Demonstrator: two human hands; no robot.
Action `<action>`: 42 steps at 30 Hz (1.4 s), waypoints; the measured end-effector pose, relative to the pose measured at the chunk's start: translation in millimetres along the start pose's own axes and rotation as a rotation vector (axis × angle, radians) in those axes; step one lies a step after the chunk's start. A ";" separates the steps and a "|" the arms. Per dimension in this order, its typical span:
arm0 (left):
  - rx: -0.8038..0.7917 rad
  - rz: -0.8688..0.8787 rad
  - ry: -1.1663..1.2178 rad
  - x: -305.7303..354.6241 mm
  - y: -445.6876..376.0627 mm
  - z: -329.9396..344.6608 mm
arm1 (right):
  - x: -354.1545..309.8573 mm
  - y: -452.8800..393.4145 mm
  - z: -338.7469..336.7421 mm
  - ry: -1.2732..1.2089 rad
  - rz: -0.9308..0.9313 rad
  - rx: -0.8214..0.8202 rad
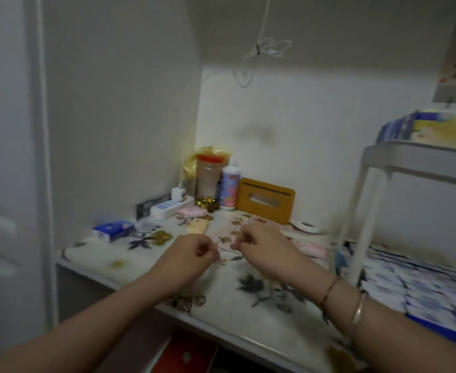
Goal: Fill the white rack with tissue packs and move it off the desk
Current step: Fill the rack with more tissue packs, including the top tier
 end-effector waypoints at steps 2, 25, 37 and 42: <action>0.032 -0.050 -0.053 -28.7 1.5 -0.1 | 12.5 -24.5 22.9 -0.031 0.032 0.012; 0.175 -0.289 -0.145 -125.2 -185.1 50.4 | 132.0 -151.0 49.3 -0.123 0.124 0.395; -0.034 -0.185 -0.488 -137.3 -219.0 78.6 | 161.3 -145.0 36.3 0.319 0.343 0.397; -0.140 -0.121 -0.472 -109.8 -205.0 85.1 | 164.2 -129.5 14.8 0.374 0.443 0.460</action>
Point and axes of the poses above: each hand's wrist, its own y-axis away from the middle knuckle, its own z-axis out of the palm, x = y × z, the point moved 6 cm from there along -y, towards the middle knuckle, and after that the axes turned 14 degrees about -y, right-handed, at the moved point
